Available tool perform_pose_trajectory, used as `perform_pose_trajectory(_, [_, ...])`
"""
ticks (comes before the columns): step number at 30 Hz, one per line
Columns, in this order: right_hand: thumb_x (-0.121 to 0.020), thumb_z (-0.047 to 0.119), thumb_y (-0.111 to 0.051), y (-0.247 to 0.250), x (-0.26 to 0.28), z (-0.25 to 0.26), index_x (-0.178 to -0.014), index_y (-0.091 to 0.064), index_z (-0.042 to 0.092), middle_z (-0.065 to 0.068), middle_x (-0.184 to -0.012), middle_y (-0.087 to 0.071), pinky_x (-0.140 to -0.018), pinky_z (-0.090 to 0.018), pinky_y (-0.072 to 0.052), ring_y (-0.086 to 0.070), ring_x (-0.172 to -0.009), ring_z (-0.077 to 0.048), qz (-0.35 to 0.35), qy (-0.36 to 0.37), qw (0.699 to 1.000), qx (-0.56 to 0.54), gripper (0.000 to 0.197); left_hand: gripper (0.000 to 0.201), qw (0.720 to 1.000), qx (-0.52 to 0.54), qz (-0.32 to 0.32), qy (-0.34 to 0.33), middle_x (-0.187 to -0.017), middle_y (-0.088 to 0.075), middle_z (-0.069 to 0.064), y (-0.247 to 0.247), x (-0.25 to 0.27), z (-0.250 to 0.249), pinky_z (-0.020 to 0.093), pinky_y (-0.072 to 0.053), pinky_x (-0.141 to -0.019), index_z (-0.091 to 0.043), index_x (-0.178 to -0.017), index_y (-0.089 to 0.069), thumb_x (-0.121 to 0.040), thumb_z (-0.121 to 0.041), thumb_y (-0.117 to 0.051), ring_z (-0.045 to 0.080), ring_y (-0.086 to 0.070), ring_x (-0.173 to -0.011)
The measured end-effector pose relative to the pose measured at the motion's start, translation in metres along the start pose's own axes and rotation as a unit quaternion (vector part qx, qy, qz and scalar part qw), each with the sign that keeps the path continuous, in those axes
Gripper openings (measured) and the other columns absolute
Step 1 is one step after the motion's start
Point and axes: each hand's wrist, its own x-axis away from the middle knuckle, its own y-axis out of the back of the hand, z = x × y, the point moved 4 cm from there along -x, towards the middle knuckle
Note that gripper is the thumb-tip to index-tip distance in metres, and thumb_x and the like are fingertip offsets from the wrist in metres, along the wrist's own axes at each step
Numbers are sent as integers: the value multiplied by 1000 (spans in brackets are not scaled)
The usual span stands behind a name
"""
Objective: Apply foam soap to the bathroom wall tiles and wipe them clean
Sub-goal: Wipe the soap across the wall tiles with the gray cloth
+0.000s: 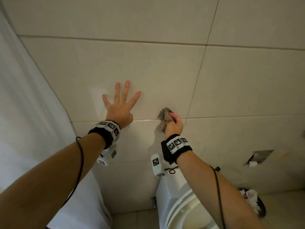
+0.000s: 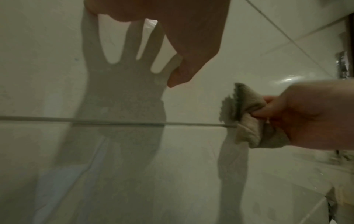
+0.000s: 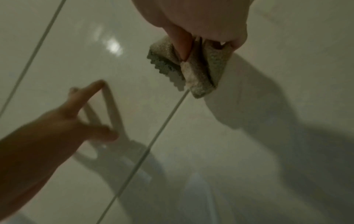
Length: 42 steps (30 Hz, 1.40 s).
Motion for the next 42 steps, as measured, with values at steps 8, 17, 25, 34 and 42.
perform_pose_trajectory(8, [-99,9,-48,98,-60,12,-119,-53,16,-17,-111,-67,-71,-32,-58,-68,-87,-30,-161,18,983,89,21,112,999,4,-30,15,-161,36,3,-7,0,-9,82,-7,-106,-48,-154,8,-74,-3,-56,39,29,-148])
perform_pose_trajectory(17, [-100,16,-54,97,-78,2,-123,-59,15,-7,-106,-62,-78,-27,-46,-57,-91,-20,-133,5,978,160,24,121,997,-20,-74,17,-166,19,9,-12,2,-17,86,-14,-100,-46,-156,0,-65,-1,-66,45,16,-151])
perform_pose_trajectory(25, [-94,-5,-44,75,-65,-27,-118,-63,8,-6,-100,-58,-74,-22,-40,-55,-92,-21,-90,3,974,208,33,115,996,-22,-81,16,-168,13,10,-11,5,-19,84,-18,-101,-44,-156,-8,-64,1,-60,46,11,-152])
perform_pose_trajectory(34, [-94,-2,-44,10,-26,-62,-95,-58,18,-7,-96,-62,-70,-29,-48,-58,-86,-25,-22,-30,978,207,25,107,999,-26,-46,-6,-167,19,1,-10,14,5,80,-19,-105,-45,-155,-8,-72,2,-58,33,14,-154])
perform_pose_trajectory(42, [-72,-18,-52,-70,40,-84,-99,-66,10,-9,-86,-63,-73,-33,-50,-59,-83,-26,156,-76,977,125,41,99,996,45,-69,-22,-168,15,6,18,27,47,73,-14,-113,-34,-154,-26,-69,6,-59,34,11,-154])
